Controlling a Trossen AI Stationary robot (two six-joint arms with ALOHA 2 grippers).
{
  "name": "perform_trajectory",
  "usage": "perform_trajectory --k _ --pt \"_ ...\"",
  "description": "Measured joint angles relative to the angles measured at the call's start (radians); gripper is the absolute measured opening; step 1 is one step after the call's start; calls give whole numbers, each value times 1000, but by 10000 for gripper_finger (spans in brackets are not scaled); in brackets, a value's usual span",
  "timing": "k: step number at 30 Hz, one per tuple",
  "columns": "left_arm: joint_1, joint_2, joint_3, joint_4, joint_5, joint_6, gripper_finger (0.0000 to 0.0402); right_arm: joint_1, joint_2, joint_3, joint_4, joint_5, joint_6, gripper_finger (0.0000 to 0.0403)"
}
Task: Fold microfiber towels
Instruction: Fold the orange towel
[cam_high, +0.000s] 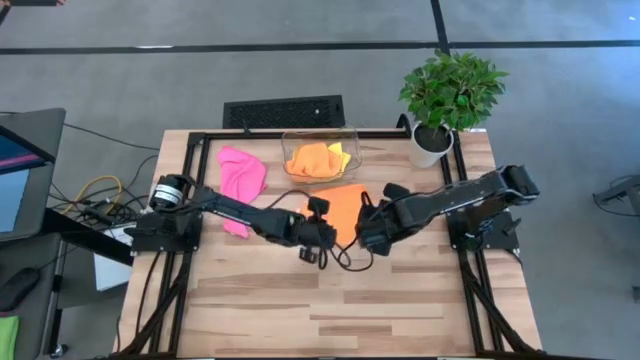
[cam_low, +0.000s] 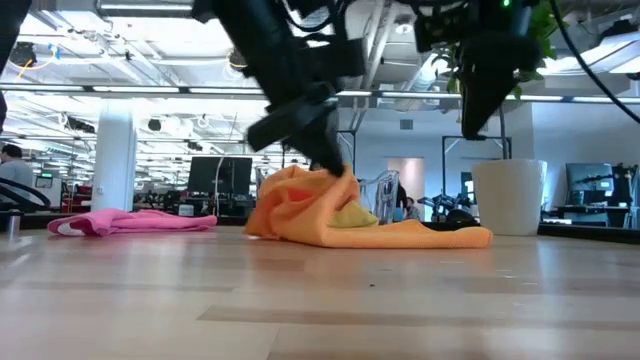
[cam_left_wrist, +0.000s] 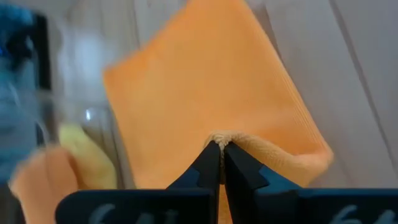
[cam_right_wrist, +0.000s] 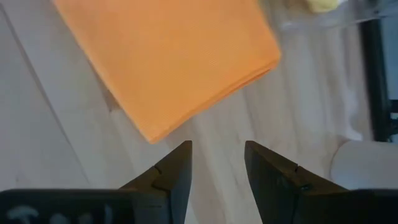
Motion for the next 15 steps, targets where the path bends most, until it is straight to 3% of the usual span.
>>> perform_trajectory --k 15 --pt "111 0 0 332 208 310 0 0 -191 0 -11 23 20 171"
